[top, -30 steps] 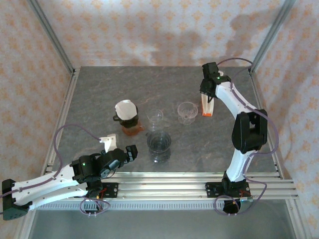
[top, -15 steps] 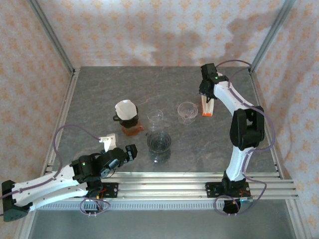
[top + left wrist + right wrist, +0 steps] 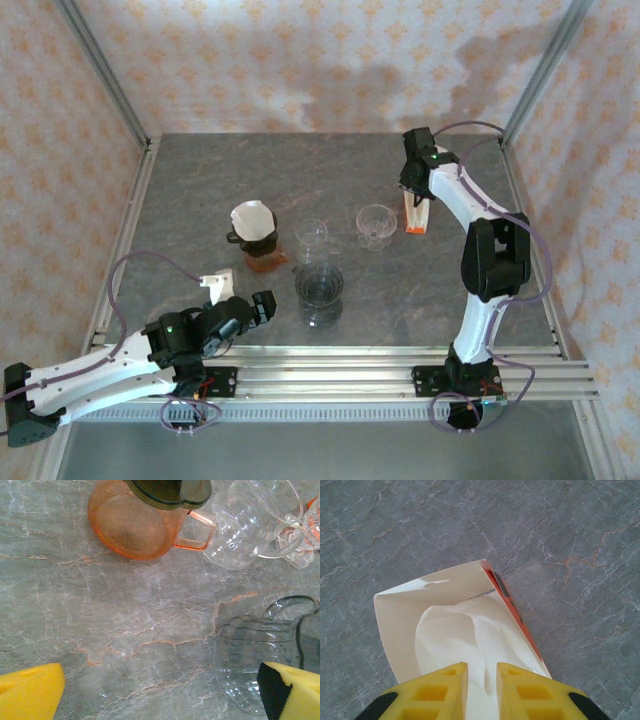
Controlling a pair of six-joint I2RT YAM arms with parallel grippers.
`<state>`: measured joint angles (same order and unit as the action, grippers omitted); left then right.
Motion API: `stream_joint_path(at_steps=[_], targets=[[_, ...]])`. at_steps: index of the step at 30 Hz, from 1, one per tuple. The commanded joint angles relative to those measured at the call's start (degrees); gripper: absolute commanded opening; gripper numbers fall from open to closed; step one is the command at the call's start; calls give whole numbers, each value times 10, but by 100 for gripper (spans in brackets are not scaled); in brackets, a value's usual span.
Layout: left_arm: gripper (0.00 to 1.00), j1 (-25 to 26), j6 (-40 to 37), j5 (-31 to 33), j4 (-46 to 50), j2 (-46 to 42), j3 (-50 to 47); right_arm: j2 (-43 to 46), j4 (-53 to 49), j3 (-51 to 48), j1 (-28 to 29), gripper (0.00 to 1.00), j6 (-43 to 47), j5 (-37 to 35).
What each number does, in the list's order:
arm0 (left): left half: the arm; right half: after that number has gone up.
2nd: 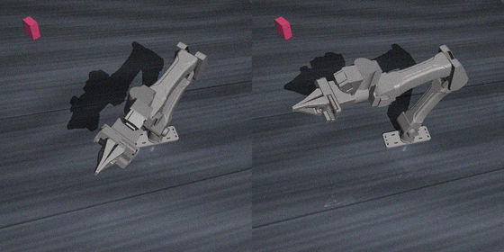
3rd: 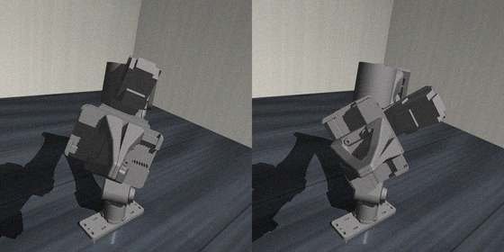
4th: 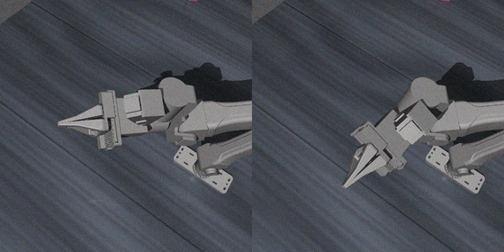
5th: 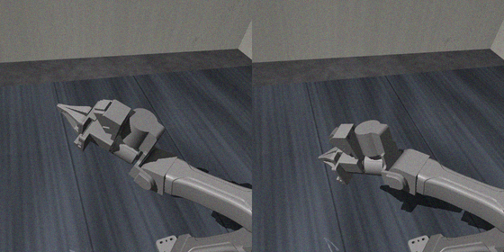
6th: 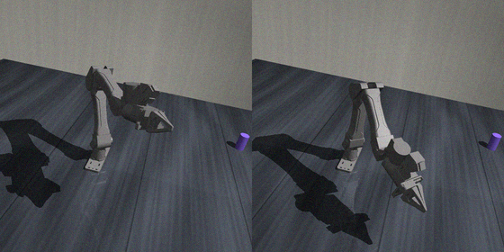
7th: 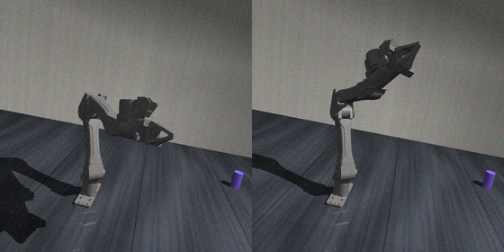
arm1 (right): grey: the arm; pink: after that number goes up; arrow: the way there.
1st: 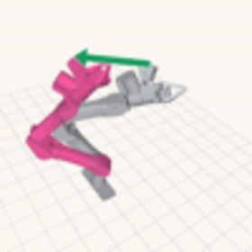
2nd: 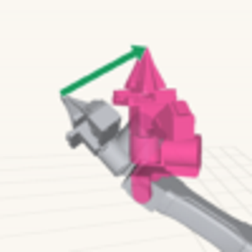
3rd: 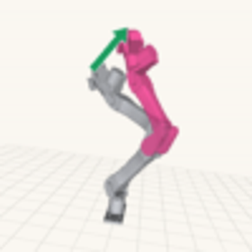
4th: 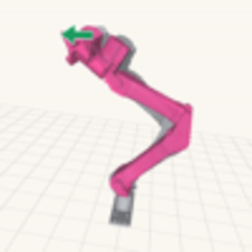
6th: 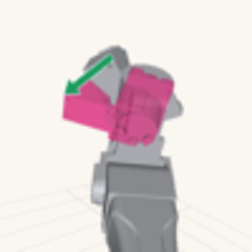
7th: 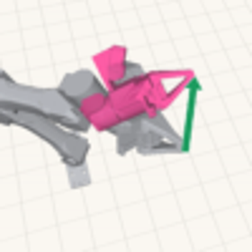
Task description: Place the coffee filter in the dripper
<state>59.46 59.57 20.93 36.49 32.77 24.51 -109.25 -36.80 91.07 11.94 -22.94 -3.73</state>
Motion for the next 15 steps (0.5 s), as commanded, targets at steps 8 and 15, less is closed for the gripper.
stream_joint_path(at_steps=[8,15], targets=[[100,-13,2,-5,-10,3,-10,5,3,-9,-3,13,-11,-31],[100,-15,2,-8,-12,3,-12,4,4,-15,-4,6,-7,-26]])
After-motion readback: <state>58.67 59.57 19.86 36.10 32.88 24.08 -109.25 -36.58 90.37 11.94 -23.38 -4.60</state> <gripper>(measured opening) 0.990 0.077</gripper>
